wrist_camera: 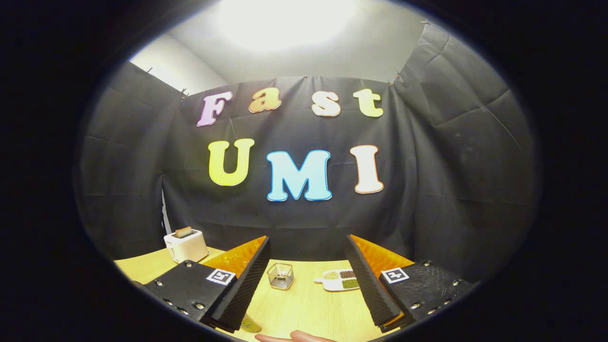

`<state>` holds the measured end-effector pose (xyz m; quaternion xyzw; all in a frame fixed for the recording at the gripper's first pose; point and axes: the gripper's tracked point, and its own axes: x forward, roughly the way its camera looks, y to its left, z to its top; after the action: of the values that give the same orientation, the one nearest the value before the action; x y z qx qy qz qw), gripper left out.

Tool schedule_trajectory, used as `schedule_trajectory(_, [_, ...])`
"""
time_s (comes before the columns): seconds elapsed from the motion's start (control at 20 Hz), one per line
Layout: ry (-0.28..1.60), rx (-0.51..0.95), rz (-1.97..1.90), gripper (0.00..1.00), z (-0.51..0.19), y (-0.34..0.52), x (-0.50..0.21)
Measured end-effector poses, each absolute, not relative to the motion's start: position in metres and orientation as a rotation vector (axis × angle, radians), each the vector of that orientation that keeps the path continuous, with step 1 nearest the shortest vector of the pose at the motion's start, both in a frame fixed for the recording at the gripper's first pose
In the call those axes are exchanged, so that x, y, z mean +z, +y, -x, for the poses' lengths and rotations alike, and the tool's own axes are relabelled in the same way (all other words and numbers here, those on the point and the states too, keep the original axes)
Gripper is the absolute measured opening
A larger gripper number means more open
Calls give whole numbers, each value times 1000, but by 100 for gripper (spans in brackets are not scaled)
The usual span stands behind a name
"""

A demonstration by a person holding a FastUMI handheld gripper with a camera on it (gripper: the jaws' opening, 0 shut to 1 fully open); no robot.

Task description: Take the bottle from table, then pour the juice into the cup, finally place the bottle on the coaster

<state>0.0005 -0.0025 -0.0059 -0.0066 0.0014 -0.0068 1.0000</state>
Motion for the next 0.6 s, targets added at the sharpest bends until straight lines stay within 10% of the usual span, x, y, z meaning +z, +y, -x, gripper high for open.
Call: schedule_trajectory(0.6, [-29,-10,16,97,0,7,-2])
